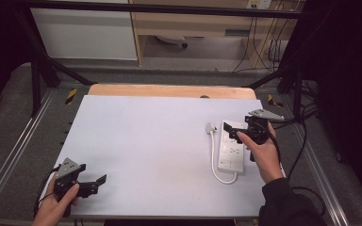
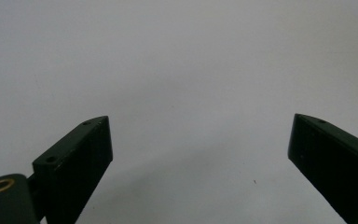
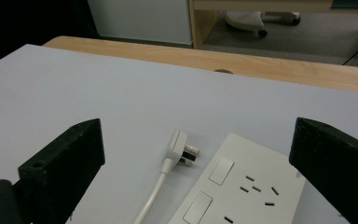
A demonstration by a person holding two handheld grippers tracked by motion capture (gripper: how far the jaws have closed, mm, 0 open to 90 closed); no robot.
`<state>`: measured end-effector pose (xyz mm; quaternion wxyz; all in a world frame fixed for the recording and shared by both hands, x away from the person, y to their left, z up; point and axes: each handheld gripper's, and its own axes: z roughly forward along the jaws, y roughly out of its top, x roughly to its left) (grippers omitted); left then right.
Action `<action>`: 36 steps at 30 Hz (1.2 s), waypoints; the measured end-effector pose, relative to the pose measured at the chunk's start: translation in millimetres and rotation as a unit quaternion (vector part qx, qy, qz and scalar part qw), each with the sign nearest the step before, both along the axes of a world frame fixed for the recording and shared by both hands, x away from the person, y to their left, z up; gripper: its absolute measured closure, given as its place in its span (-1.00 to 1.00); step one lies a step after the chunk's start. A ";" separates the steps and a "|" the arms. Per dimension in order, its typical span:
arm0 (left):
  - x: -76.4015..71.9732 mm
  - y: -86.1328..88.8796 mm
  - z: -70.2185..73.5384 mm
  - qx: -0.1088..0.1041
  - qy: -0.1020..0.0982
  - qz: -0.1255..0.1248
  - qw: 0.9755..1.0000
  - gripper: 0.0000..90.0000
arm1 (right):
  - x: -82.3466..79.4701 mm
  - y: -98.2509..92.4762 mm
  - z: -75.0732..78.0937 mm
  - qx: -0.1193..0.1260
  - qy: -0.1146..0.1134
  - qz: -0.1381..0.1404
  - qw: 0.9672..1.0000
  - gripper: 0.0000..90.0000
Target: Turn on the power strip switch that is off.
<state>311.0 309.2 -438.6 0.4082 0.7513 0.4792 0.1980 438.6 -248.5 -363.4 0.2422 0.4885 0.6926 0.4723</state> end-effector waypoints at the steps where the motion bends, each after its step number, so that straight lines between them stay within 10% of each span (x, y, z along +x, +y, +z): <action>1: 0.0 0.0 0.0 0.000 0.000 0.000 1.000 -0.86 | -1.9 -0.7 1.2 0.001 -0.004 -0.001 1.000 -0.93; 36: 0.0 -0.2 -0.7 0.000 0.002 0.001 1.000 -0.86 | -69.0 -59.6 0.3 -0.003 -0.043 -0.033 0.999 -0.93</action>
